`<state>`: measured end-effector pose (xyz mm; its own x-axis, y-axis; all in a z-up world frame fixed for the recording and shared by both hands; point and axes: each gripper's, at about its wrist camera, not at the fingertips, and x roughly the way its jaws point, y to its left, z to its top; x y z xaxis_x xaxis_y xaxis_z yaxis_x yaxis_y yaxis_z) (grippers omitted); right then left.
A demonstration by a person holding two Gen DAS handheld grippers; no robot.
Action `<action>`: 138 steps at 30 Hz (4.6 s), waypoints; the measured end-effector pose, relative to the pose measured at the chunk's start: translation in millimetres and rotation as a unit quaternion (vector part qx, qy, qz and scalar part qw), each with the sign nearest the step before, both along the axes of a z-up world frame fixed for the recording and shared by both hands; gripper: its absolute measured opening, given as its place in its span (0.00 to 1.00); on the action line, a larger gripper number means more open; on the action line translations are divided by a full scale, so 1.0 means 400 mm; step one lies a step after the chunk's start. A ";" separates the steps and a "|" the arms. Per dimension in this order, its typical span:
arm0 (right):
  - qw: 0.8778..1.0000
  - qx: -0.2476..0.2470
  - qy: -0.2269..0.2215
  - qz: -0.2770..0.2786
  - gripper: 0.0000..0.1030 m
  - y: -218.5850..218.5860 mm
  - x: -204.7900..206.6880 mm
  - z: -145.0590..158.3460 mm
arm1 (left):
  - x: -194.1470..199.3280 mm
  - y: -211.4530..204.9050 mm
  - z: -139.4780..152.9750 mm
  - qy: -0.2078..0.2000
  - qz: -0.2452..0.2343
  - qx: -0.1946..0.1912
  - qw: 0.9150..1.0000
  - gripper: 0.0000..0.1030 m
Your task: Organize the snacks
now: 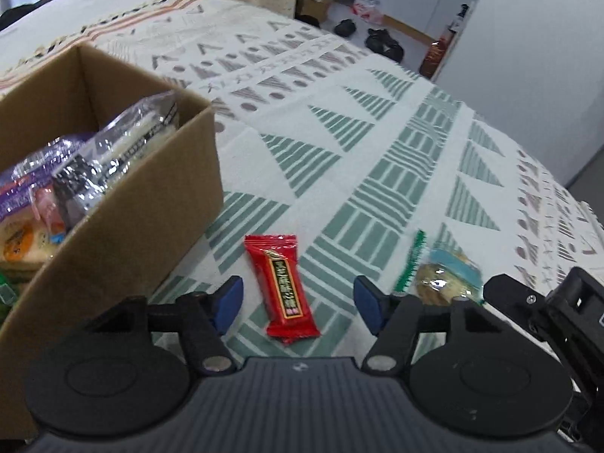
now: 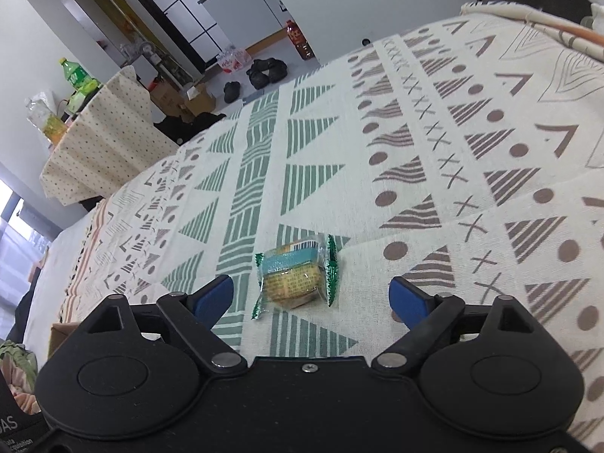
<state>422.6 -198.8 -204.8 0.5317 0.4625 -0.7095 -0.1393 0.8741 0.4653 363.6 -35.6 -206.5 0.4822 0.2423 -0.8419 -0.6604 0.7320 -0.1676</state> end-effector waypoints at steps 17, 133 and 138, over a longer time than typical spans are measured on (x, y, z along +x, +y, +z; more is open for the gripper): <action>0.994 -0.091 -0.035 0.043 0.59 0.133 0.050 -0.068 | 0.016 0.036 -0.024 -0.003 -0.015 -0.014 1.000 0.19; 0.996 -0.034 -0.046 0.062 0.56 0.192 -0.444 0.340 | -0.430 0.401 0.434 -0.028 -0.115 -0.025 0.993 0.78; 0.997 -0.040 -0.048 0.036 0.60 0.146 -0.485 0.378 | -0.419 0.371 0.485 -0.019 -0.186 -0.026 0.982 0.88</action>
